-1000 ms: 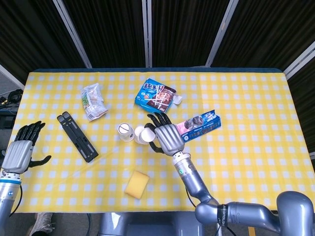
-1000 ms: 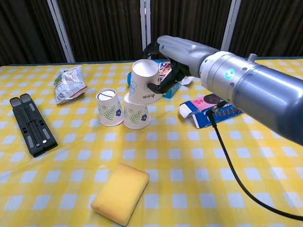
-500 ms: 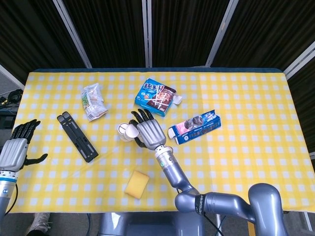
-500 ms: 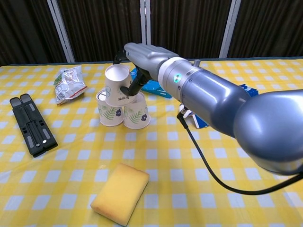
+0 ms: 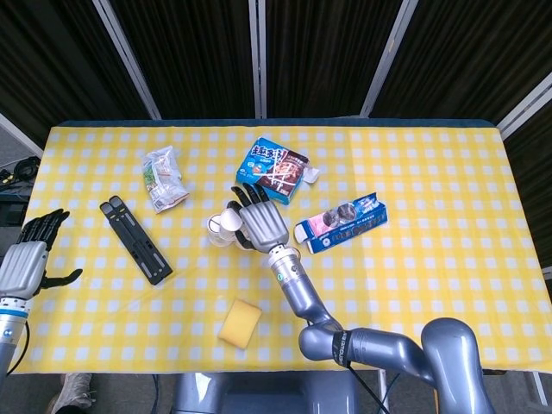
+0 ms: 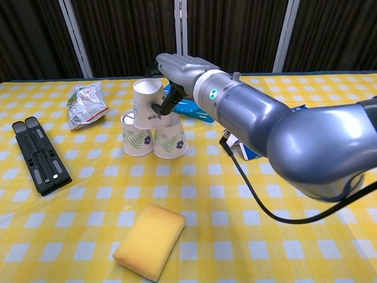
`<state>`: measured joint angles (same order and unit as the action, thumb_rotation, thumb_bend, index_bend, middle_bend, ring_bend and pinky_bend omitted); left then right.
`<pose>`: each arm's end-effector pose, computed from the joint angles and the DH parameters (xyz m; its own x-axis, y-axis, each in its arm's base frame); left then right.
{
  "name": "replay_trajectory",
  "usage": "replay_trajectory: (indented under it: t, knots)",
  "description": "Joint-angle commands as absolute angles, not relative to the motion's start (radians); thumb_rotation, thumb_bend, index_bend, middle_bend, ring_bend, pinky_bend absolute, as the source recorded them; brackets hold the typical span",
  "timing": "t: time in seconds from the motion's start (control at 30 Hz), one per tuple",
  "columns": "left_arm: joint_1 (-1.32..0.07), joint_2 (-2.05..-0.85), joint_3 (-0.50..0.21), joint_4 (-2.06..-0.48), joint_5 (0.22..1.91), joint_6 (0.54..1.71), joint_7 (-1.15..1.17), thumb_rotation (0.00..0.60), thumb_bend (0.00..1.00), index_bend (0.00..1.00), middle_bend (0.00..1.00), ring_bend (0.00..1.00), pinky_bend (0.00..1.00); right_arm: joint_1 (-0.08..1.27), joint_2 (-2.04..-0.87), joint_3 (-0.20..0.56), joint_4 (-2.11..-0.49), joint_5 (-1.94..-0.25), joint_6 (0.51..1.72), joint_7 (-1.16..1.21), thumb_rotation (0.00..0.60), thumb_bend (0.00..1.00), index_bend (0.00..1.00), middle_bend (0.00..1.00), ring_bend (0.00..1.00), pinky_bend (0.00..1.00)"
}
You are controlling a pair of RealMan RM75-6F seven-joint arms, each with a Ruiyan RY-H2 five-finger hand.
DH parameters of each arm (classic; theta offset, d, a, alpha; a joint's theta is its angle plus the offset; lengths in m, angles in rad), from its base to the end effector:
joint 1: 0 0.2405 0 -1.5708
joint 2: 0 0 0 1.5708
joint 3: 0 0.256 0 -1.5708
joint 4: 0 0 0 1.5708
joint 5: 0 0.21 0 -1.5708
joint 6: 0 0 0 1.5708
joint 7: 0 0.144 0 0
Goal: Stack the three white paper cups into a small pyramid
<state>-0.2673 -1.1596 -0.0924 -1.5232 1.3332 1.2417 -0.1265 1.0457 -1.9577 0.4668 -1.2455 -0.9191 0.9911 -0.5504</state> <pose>-0.3175 0.2480 0.1392 0.2892 0.1212 0.9496 0.9561 0.0131 -0.2929 0.0118 -0.3750 -0.0842 0.2839 -0.1678 0.9441 -0.8919 -0.4078 0.1958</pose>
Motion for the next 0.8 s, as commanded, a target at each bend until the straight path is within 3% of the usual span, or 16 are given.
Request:
replay_trajectory:
  t: [0.03,0.4,0.8]
  knots:
    - [-0.268,-1.16,-0.092,-1.525,1.335,1.24,-0.125,0.6,0.2,0.0,0.0,0.0,0.0,1.049,-1.954,0.467,-1.248,-0.919,0.998,-0.551,0.6,0.34,0.42,0.09,0.0,0.0]
    - [-0.263,-1.154,-0.095,-1.536,1.327,1.242,-0.115,0.6,0.2,0.0,0.0,0.0,0.0,1.077,-1.972,0.46,-1.225,-0.887,1.004,-0.561,0.6,0.32,0.39,0.09,0.0,0.0]
    - [-0.265,-1.154,-0.096,-1.536,1.327,1.236,-0.114,0.6,0.2,0.0,0.0,0.0,0.0,1.085,-1.979,0.454,-1.208,-0.874,1.033,-0.586,0.6,0.2,0.1,0.0,0.0,0.0]
